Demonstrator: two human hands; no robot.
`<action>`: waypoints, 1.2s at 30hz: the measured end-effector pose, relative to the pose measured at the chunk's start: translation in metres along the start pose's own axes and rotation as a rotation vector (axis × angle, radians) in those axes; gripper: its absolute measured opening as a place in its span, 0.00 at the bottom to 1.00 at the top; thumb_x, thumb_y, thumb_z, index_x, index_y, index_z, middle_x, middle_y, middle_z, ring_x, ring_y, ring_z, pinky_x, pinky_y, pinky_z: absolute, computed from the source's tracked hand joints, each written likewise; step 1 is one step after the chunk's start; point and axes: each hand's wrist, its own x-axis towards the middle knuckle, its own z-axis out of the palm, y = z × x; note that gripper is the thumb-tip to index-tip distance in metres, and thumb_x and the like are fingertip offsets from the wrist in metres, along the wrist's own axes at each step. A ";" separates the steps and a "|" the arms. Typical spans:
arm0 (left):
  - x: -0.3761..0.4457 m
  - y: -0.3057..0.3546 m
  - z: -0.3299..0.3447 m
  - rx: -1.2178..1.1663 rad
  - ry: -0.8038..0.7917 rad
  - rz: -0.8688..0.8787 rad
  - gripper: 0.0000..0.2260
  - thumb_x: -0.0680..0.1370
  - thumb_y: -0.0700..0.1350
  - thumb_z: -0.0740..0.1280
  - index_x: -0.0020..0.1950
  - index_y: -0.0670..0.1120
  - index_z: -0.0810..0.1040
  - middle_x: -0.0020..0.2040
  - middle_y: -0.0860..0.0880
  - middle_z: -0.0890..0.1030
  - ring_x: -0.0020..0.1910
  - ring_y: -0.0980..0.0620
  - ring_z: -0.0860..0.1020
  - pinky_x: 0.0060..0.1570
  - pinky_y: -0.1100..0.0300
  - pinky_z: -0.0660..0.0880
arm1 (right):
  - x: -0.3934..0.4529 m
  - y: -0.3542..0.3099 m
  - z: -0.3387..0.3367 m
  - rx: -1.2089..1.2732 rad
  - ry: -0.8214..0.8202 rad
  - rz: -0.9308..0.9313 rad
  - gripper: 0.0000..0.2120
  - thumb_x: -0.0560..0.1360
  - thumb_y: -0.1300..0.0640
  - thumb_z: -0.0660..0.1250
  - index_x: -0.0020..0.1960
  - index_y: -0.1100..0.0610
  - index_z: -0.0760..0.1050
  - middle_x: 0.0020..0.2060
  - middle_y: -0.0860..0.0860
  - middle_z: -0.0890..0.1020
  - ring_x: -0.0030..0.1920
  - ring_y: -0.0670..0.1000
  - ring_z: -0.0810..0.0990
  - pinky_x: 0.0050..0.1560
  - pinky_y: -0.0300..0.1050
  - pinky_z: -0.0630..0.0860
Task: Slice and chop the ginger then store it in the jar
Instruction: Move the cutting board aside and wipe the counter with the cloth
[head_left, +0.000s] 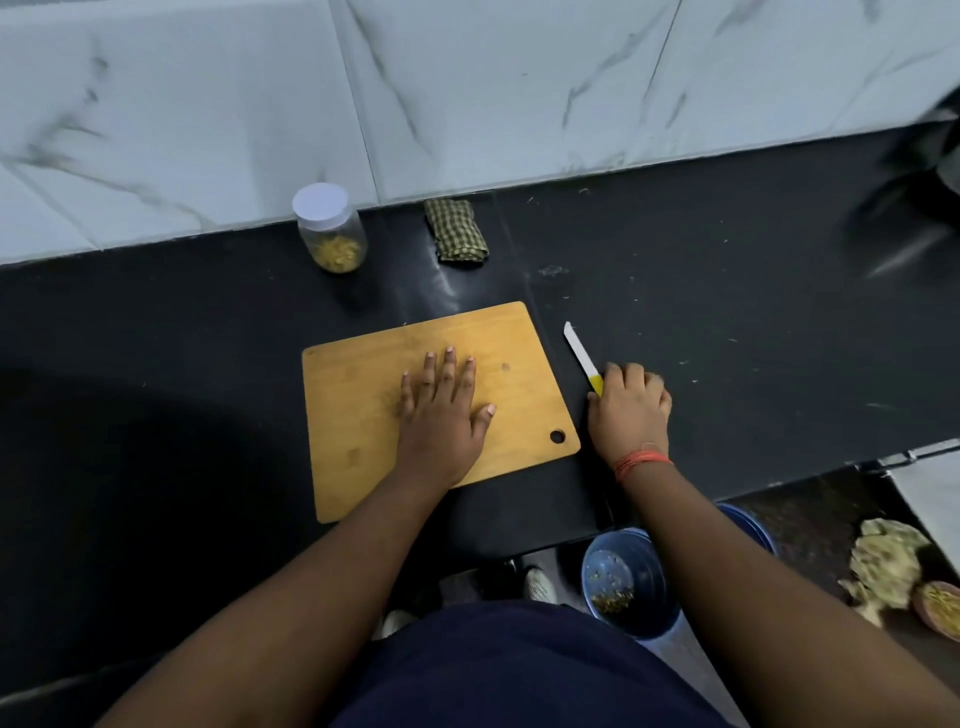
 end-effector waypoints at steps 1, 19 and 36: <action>-0.002 0.000 0.000 -0.005 -0.001 -0.008 0.34 0.79 0.64 0.41 0.82 0.51 0.47 0.82 0.47 0.45 0.81 0.46 0.40 0.77 0.40 0.40 | -0.002 0.001 0.001 -0.029 -0.005 0.017 0.17 0.78 0.51 0.63 0.64 0.57 0.72 0.59 0.56 0.74 0.61 0.61 0.70 0.62 0.63 0.68; -0.069 -0.070 -0.023 -0.152 0.083 -0.425 0.32 0.83 0.62 0.49 0.82 0.47 0.47 0.82 0.45 0.46 0.81 0.45 0.41 0.78 0.44 0.41 | -0.004 -0.058 0.000 0.592 -0.064 0.158 0.09 0.76 0.64 0.57 0.55 0.63 0.70 0.56 0.59 0.71 0.52 0.60 0.76 0.56 0.53 0.75; -0.075 -0.075 -0.058 -0.879 0.264 -0.835 0.29 0.83 0.54 0.59 0.81 0.47 0.55 0.77 0.43 0.63 0.73 0.41 0.67 0.69 0.45 0.65 | -0.007 -0.068 0.012 0.478 -0.016 0.186 0.12 0.79 0.65 0.56 0.62 0.64 0.67 0.62 0.63 0.72 0.61 0.64 0.70 0.62 0.56 0.69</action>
